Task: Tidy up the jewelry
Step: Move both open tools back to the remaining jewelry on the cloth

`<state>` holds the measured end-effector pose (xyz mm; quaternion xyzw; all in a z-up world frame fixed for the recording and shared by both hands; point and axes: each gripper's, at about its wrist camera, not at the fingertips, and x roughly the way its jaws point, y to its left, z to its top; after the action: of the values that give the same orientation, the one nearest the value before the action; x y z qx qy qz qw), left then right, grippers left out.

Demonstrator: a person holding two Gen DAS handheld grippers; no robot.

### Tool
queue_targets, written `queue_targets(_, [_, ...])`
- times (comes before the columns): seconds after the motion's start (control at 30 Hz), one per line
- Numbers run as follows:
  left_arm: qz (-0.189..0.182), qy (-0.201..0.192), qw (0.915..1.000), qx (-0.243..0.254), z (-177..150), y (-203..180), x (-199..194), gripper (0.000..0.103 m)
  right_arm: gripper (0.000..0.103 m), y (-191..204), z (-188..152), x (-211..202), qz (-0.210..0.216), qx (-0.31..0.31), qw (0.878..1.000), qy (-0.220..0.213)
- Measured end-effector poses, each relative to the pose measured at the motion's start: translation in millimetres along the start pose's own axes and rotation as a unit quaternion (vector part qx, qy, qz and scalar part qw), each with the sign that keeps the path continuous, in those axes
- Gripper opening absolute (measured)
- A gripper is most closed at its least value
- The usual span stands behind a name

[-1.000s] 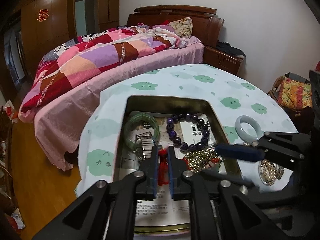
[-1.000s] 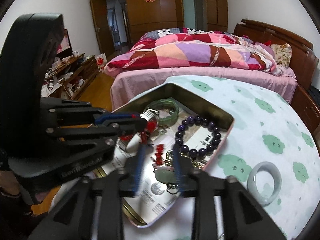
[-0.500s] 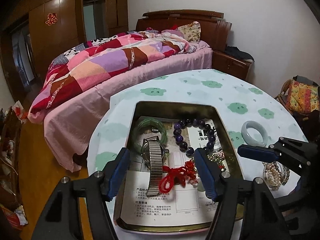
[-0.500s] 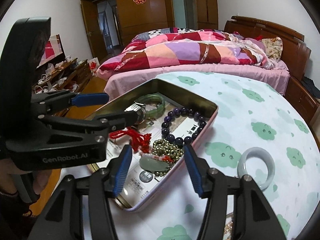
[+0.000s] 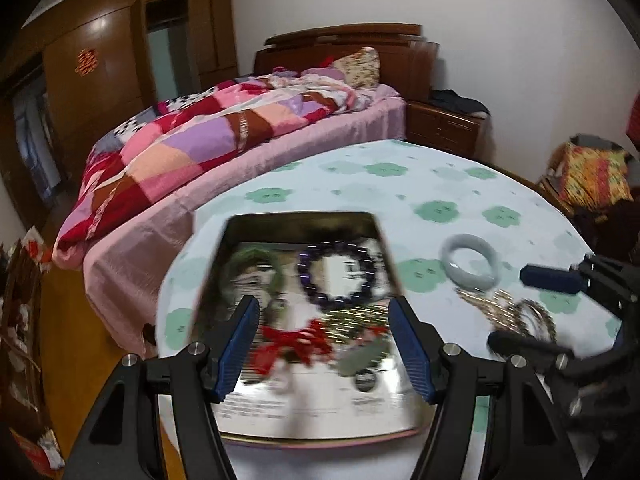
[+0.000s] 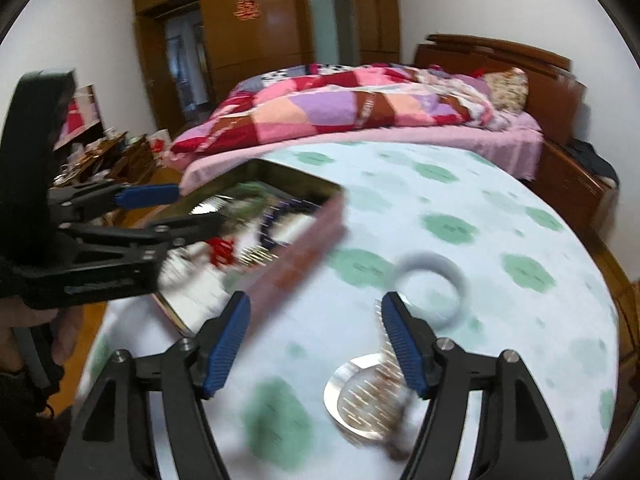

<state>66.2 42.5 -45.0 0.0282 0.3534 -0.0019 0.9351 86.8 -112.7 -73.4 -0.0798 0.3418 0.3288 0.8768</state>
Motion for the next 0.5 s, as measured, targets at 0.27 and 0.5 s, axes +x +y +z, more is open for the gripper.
queue_targets(0.27, [-0.043, 0.003, 0.9985, 0.035, -9.6, -53.4, -10.1, 0.067, 0.076, -60.6, -35.0, -27.5, -0.067, 0.055, 0.996, 0.012])
queue_targets(0.5, [-0.087, 0.032, 0.9935, 0.066, -19.9, -101.0, -0.6, 0.069, 0.078, -88.4, -49.9, -39.0, -0.089, 0.092, 0.992, 0.008])
